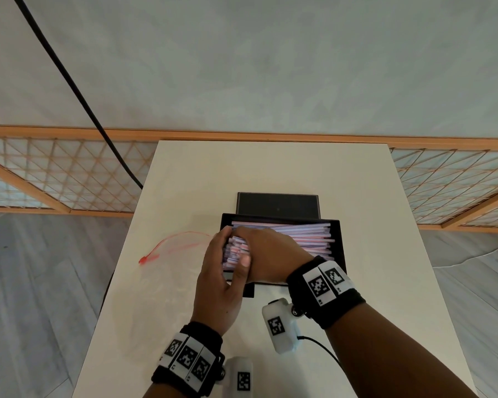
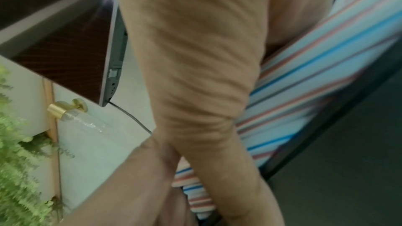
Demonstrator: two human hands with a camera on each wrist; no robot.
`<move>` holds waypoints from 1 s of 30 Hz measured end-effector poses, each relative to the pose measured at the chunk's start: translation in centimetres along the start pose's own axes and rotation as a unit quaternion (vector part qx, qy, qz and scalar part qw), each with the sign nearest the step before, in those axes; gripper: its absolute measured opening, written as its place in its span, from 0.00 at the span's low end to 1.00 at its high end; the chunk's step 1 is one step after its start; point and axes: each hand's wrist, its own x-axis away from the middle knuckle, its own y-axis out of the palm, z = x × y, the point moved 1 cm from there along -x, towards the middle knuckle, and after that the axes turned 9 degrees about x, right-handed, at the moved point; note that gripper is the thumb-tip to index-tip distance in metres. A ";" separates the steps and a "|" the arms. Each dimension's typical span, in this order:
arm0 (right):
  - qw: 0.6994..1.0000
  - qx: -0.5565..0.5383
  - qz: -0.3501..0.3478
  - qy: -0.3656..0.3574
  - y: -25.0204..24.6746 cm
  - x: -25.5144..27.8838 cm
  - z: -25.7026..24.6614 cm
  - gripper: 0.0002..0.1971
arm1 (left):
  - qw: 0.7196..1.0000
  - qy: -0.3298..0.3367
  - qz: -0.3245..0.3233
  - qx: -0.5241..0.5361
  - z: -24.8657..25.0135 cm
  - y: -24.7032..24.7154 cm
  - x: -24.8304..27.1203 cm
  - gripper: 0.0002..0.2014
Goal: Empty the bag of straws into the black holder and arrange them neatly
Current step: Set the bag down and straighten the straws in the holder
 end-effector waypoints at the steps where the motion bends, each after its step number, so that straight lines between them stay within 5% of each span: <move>1: 1.000 0.003 0.001 0.000 0.0 -0.1 -0.1 0.26 | 1.000 0.000 0.000 0.000 0.0 0.0 0.0 0.34; 21: 0.999 0.039 0.009 0.000 -0.1 -0.3 -0.6 0.26 | 1.000 -0.021 0.016 0.002 -0.4 0.1 0.2 0.30; 30: 0.995 0.009 0.097 0.025 0.0 2.1 0.1 0.43 | 1.000 -0.004 0.005 -0.003 -0.3 0.1 0.2 0.32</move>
